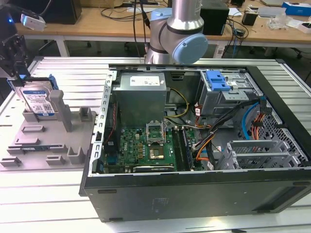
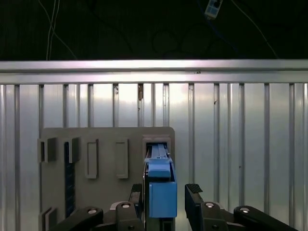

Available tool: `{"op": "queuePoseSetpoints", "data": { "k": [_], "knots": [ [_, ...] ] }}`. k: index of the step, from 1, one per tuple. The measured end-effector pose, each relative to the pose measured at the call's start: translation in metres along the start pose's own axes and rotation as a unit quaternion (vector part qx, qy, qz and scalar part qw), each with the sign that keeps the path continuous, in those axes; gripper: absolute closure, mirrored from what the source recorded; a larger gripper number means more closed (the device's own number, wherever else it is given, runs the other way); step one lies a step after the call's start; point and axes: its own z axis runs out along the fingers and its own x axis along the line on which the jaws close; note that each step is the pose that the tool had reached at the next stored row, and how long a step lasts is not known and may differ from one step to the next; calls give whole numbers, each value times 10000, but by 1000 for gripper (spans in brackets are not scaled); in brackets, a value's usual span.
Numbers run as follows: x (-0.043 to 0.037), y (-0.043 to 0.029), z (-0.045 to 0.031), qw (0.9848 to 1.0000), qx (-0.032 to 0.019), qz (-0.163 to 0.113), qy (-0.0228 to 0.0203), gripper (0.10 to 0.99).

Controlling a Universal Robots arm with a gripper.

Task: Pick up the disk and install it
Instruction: 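Pick up the disk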

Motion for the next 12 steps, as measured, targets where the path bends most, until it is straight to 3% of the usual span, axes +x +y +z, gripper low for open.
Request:
{"op": "queuePoseSetpoints", "data": {
  "k": [12],
  "knots": [
    [-3,13,100,10000,-1,0,1,604]
  ]
}}
